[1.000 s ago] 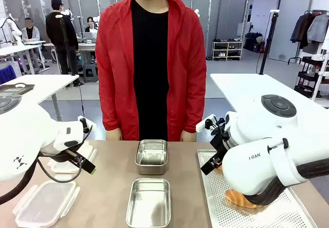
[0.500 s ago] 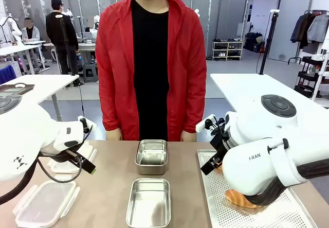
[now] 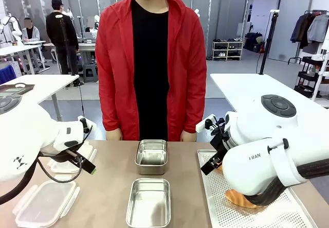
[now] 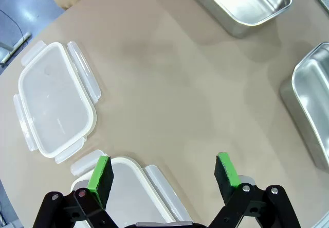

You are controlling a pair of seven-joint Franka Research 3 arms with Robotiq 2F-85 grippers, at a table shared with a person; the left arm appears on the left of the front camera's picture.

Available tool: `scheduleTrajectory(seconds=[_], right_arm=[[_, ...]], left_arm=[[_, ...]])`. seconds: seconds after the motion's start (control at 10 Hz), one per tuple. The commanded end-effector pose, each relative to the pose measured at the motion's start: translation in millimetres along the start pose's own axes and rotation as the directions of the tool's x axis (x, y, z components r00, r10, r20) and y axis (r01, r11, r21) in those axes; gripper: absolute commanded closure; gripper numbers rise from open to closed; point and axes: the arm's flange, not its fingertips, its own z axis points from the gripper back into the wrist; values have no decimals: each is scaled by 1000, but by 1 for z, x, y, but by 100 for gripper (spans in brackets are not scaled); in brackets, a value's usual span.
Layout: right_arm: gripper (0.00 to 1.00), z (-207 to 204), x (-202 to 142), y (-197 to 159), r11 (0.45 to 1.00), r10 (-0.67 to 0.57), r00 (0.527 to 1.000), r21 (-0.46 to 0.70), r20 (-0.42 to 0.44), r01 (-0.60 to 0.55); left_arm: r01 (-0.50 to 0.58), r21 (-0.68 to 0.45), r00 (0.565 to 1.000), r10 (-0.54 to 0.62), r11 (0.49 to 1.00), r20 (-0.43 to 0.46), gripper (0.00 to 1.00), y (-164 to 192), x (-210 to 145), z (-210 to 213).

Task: Place the bread into the airtight container.
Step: Pick up a Butter Roll and place it into an empty Airtight Container.

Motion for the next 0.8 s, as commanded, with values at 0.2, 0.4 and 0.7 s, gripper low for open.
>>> scheduleTrajectory(seconds=[0.2, 0.4, 0.7], right_arm=[[0, 68, 31, -36, 1000, -1, 1000, 25, 8, 1], [0, 129, 39, -59, 997, 43, 999, 61, -17, -42], [0, 241, 20, -74, 980, 157, 988, 126, -4, -155]], left_arm=[[-25, -125, 994, 11, 992, -110, 0, 23, 50, 50], [-44, -171, 992, 22, 984, -128, 0, 45, 82, 103], [-86, -269, 996, 76, 959, -49, 0, 89, 119, 250]])
